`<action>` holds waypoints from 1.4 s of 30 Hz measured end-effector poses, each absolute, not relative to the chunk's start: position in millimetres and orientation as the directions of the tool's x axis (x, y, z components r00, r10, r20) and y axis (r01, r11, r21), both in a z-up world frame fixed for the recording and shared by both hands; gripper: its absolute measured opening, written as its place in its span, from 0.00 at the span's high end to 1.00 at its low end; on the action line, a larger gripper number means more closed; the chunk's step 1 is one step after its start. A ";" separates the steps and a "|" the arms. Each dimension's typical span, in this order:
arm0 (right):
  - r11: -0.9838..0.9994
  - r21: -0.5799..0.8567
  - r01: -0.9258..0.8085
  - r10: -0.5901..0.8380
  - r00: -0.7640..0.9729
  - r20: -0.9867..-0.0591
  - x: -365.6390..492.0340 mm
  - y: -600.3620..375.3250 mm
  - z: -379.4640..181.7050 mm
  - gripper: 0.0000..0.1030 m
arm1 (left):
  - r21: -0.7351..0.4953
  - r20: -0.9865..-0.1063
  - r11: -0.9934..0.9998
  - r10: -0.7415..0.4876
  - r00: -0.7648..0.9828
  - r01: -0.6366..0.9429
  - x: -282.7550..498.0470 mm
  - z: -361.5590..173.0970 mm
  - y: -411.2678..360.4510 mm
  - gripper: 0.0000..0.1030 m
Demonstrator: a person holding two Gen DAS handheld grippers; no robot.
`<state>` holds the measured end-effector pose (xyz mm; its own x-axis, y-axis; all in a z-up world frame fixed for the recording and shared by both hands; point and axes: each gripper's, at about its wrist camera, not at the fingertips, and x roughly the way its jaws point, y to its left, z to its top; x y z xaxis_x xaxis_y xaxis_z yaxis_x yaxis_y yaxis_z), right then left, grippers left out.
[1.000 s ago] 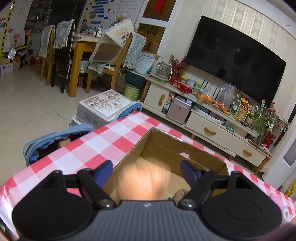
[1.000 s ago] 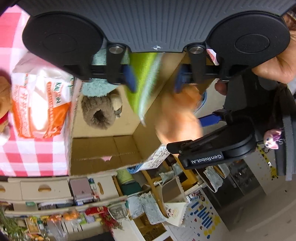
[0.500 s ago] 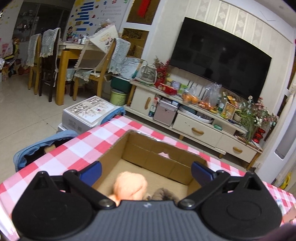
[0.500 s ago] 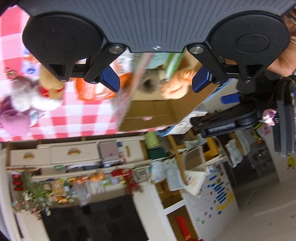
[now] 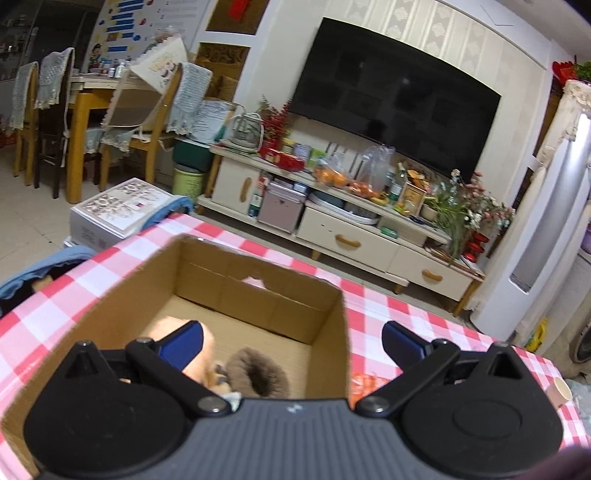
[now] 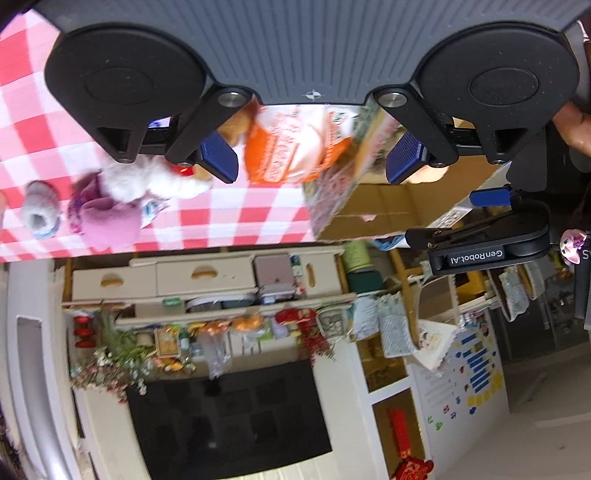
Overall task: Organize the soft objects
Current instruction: 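Move both tools back toward the teddy bear and remaining items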
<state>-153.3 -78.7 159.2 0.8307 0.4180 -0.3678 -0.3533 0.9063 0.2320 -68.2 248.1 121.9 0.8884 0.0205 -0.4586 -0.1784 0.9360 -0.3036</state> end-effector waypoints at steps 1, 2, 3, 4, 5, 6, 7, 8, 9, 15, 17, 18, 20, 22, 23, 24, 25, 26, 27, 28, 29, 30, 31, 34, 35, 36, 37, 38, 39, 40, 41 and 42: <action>0.908 0.233 -0.347 0.412 0.836 -0.363 -154.2 -81.7 159.5 0.00 | -0.307 -0.458 0.936 0.013 0.889 -0.172 -67.7 121.5 245.3 0.01; 0.910 0.237 -0.340 0.407 0.840 -0.359 -153.1 -83.6 159.4 0.00 | -0.309 -0.458 0.936 0.008 0.889 -0.168 -68.3 121.0 243.2 0.01; 0.911 0.244 -0.333 0.403 0.843 -0.356 -152.4 -86.7 159.8 0.00 | -0.311 -0.459 0.936 0.004 0.889 -0.164 -68.0 120.7 240.6 0.01; 0.910 0.253 -0.327 0.402 0.844 -0.355 -151.3 -89.4 159.9 0.00 | -0.313 -0.459 0.936 0.001 0.888 -0.162 -68.0 120.1 238.2 0.01; 0.909 0.265 -0.323 0.403 0.844 -0.354 -150.5 -93.2 159.6 0.00 | -0.315 -0.458 0.936 -0.004 0.889 -0.159 -68.5 119.5 236.3 0.01; 0.908 0.275 -0.316 0.401 0.846 -0.351 -149.9 -96.6 159.1 0.00 | -0.317 -0.456 0.936 -0.008 0.890 -0.154 -68.5 119.0 234.2 0.01; 0.908 0.283 -0.309 0.398 0.849 -0.348 -150.0 -100.7 158.9 0.00 | -0.317 -0.455 0.936 -0.011 0.890 -0.150 -68.6 118.6 231.7 0.01; 0.909 0.287 -0.301 0.392 0.853 -0.346 -150.8 -103.8 158.4 0.00 | -0.315 -0.454 0.938 -0.014 0.891 -0.146 -69.0 118.0 229.4 0.01; 0.910 0.290 -0.296 0.387 0.856 -0.342 -151.3 -106.6 158.3 0.00 | -0.312 -0.455 0.939 -0.016 0.890 -0.142 -69.0 117.4 226.5 0.01; 0.928 0.259 -0.267 0.344 0.882 -0.322 -156.0 -118.2 157.2 0.00 | -0.299 -0.456 0.947 -0.036 0.889 -0.115 -64.9 116.9 208.0 0.01; 0.933 0.245 -0.264 0.335 0.886 -0.320 -156.6 -120.6 156.3 0.00 | -0.293 -0.454 0.951 -0.044 0.890 -0.102 -63.5 117.0 201.1 0.01; 0.936 0.235 -0.262 0.329 0.888 -0.320 -156.9 -121.1 155.9 0.00 | -0.288 -0.454 0.953 -0.048 0.890 -0.096 -62.7 116.7 197.2 0.01; 0.939 0.219 -0.265 0.325 0.890 -0.319 -157.1 -123.3 155.3 0.00 | -0.279 -0.456 0.957 -0.057 0.888 -0.082 -62.3 115.7 190.0 0.01; 0.942 0.209 -0.262 0.318 0.895 -0.312 -157.1 -122.4 154.8 0.00 | -0.273 -0.457 0.960 -0.068 0.887 -0.067 -61.8 115.3 182.7 0.01; 0.945 0.202 -0.259 0.312 0.898 -0.311 -157.3 -122.9 154.5 0.00 | -0.271 -0.457 0.961 -0.073 0.887 -0.060 -62.0 115.3 179.4 0.01; 0.947 0.196 -0.256 0.308 0.899 -0.312 -157.7 -123.2 154.6 0.00 | -0.266 -0.456 0.962 -0.078 0.886 -0.052 -61.9 114.9 175.8 0.01; 0.948 0.191 -0.256 0.306 0.899 -0.313 -157.4 -124.3 154.5 0.00 | -0.261 -0.456 0.964 -0.082 0.886 -0.045 -61.7 114.6 172.8 0.01; 0.949 0.189 -0.253 0.302 0.900 -0.314 -158.2 -124.3 154.1 0.00 | -0.255 -0.456 0.966 -0.085 0.886 -0.039 -61.3 114.2 169.6 0.01; 0.950 0.188 -0.249 0.298 0.901 -0.314 -158.6 -124.8 153.9 0.00 | -0.249 -0.458 0.968 -0.087 0.885 -0.034 -60.7 113.7 165.9 0.01; 0.952 0.186 -0.244 0.293 0.903 -0.315 -158.7 -126.0 153.4 0.00 | -0.243 -0.460 0.970 -0.089 0.884 -0.029 -59.9 113.1 162.7 0.01; 0.953 0.185 -0.238 0.287 0.904 -0.317 -159.5 -126.3 152.9 0.00 | -0.238 -0.462 0.971 -0.091 0.882 -0.025 -58.8 112.7 159.4 0.01; 0.955 0.185 -0.232 0.282 0.905 -0.320 -159.7 -127.8 151.9 0.00 | -0.235 -0.463 0.972 -0.094 0.881 -0.020 -57.8 112.3 156.3 0.01; 0.956 0.187 -0.226 0.278 0.904 -0.326 -159.7 -130.4 150.2 0.00 | -0.231 -0.463 0.973 -0.097 0.881 -0.015 -57.5 111.9 153.1 0.01; 0.958 0.202 -0.203 0.264 0.901 -0.345 -156.4 -137.3 145.1 0.00 | -0.220 -0.465 0.975 -0.106 0.879 0.001 -56.6 111.1 143.5 0.01; 0.959 0.206 -0.195 0.259 0.900 -0.350 -155.0 -139.5 143.7 0.00 | -0.216 -0.465 0.976 -0.110 0.878 0.008 -56.2 110.7 139.5 0.01; 0.960 0.210 -0.188 0.253 0.900 -0.355 -153.5 -141.2 142.5 0.00 | -0.211 -0.466 0.977 -0.113 0.877 0.014 -55.6 110.2 136.5 0.01; 0.961 0.212 -0.179 0.247 0.900 -0.360 -151.7 -142.5 141.6 0.00 | -0.207 -0.468 0.978 -0.116 0.876 0.019 -55.3 109.8 133.8 0.01; 0.962 0.214 -0.170 0.240 0.901 -0.363 -150.4 -144.2 140.8 0.00 | -0.203 -0.470 0.979 -0.119 0.875 0.024 -54.8 109.5 131.2 0.01; 0.963 0.215 -0.161 0.232 0.902 -0.364 -150.0 -146.0 139.8 0.00 | -0.198 -0.473 0.980 -0.124 0.872 0.031 -53.8 109.0 127.6 0.01; 0.964 0.217 -0.153 0.226 0.902 -0.367 -148.5 -148.3 138.9 0.00 | -0.194 -0.475 0.980 -0.128 0.871 0.038 -53.1 108.4 124.7 0.01; 0.965 0.220 -0.145 0.221 0.902 -0.371 -147.3 -150.7 137.7 0.00 | -0.189 -0.478 0.981 -0.131 0.869 0.044 -52.2 107.7 121.9 0.01; 0.965 0.223 -0.136 0.214 0.902 -0.374 -146.4 -152.6 136.1 0.00 | -0.183 -0.480 0.982 -0.134 0.867 0.050 -51.4 106.5 119.3 0.01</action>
